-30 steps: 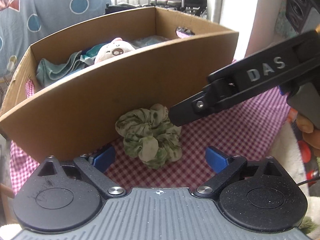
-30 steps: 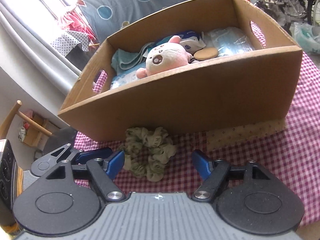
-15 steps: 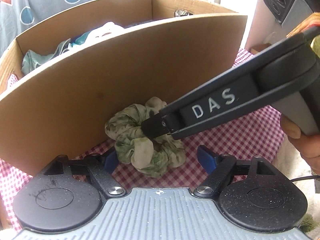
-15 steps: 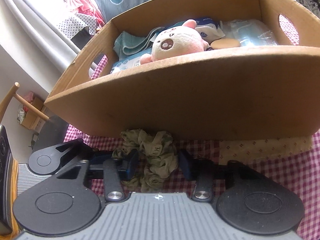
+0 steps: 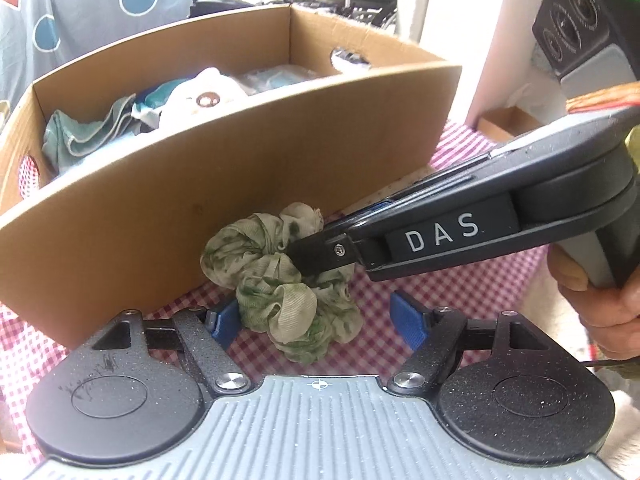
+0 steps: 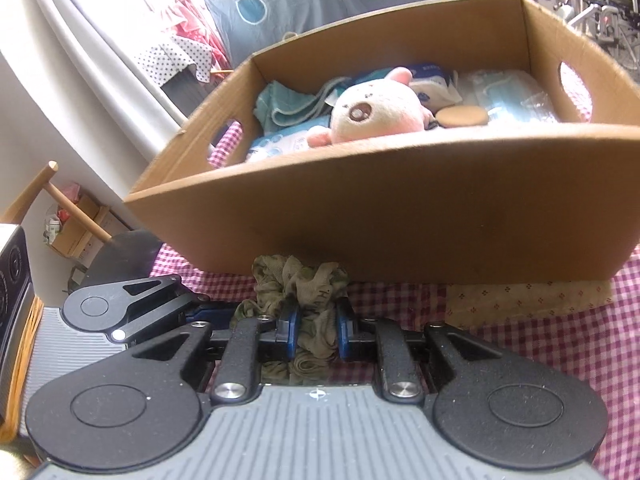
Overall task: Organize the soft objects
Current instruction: 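Move the right gripper to the green scrunchie and grasp it, then lift the scrunchie with the right gripper and carry it over the box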
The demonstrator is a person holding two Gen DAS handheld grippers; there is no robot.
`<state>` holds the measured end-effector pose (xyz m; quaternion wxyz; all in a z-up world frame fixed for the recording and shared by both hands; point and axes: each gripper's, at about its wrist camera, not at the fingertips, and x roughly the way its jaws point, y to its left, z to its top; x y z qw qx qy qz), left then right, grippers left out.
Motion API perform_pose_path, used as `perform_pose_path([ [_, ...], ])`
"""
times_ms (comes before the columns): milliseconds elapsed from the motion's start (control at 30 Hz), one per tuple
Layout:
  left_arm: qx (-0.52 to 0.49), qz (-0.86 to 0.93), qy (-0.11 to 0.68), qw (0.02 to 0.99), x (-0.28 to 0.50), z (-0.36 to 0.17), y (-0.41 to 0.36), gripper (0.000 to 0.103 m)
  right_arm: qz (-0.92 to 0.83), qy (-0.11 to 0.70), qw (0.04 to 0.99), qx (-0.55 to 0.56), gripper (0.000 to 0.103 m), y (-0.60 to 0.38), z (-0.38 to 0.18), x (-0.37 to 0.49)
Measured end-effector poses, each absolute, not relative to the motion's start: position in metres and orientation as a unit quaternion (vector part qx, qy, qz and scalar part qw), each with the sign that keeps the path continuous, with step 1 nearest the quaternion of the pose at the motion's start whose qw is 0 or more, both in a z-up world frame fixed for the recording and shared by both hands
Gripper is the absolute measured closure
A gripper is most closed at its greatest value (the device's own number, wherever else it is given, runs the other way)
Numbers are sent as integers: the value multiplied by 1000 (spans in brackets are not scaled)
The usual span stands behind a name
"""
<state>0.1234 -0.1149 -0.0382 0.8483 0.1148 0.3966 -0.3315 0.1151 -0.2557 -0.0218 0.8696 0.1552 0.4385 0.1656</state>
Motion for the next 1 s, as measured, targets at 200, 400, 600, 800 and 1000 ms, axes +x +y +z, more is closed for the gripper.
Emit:
perform_pose_path([
  [200,96,-353,372,853,106,-15,-105,26,173,414,879,158,83,-255,3,92],
  [400,84,-369,331,865,82,19,-99,26,184,376,893,162,83,-252,36,72],
  [600,71,-380,292,875,76,47,-88,26,192,339,907,162,83,-250,67,62],
  [800,74,-389,264,880,87,74,-94,26,195,305,919,156,83,-260,97,68],
  [1000,57,-398,269,875,117,79,-118,26,187,303,923,149,83,-286,112,93],
])
